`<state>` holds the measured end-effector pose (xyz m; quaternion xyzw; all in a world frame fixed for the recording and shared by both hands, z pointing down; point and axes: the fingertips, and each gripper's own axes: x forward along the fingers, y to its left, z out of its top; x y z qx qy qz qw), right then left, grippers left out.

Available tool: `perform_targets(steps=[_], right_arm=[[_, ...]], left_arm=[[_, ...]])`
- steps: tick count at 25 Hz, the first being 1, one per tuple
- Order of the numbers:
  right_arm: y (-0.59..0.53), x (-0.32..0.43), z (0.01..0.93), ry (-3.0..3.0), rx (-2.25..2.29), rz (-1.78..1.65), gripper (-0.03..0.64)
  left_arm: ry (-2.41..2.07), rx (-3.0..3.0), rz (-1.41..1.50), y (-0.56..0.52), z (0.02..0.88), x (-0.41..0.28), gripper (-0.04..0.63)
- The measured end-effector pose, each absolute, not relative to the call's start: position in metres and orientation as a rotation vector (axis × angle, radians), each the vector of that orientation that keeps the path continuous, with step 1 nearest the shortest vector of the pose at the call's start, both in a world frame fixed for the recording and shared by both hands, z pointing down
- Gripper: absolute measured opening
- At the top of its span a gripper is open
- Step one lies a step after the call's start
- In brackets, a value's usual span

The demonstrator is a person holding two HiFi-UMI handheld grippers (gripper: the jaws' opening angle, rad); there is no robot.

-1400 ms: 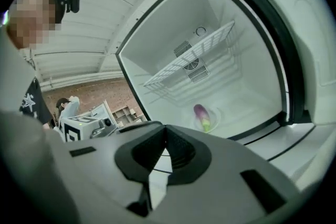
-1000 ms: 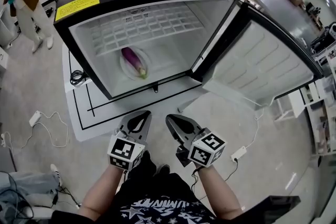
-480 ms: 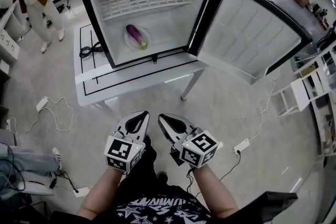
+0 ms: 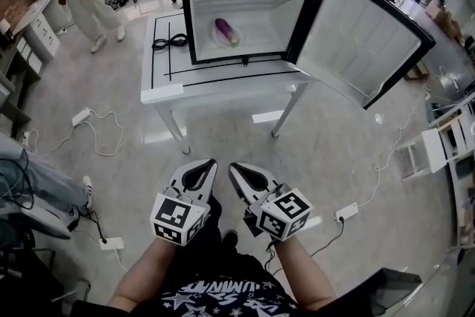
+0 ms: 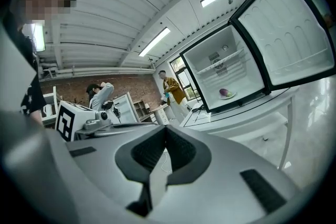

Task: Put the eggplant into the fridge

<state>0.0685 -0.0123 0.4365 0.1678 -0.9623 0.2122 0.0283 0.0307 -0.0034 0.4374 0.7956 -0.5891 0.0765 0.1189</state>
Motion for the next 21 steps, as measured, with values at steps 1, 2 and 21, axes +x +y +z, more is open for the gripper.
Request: perform_targets(steps=[1, 2, 21], right_arm=[[-0.007, 0.068, 0.435, -2.973, 0.513, 0.646, 0.008], [-0.003, 0.068, 0.433, -2.976, 0.513, 0.639, 0.008], [0.017, 0.013, 0.427, -2.887, 0.642, 0.596, 0.008]], left_arm=[[-1.731, 2.332, 0.217, 0.0, 0.433, 0.032, 0.008], [-1.738, 2.338, 0.21, 0.003, 0.429, 0.033, 0.008], [-1.635, 2.378, 0.171, 0.018, 0.411, -0.022, 0.008]])
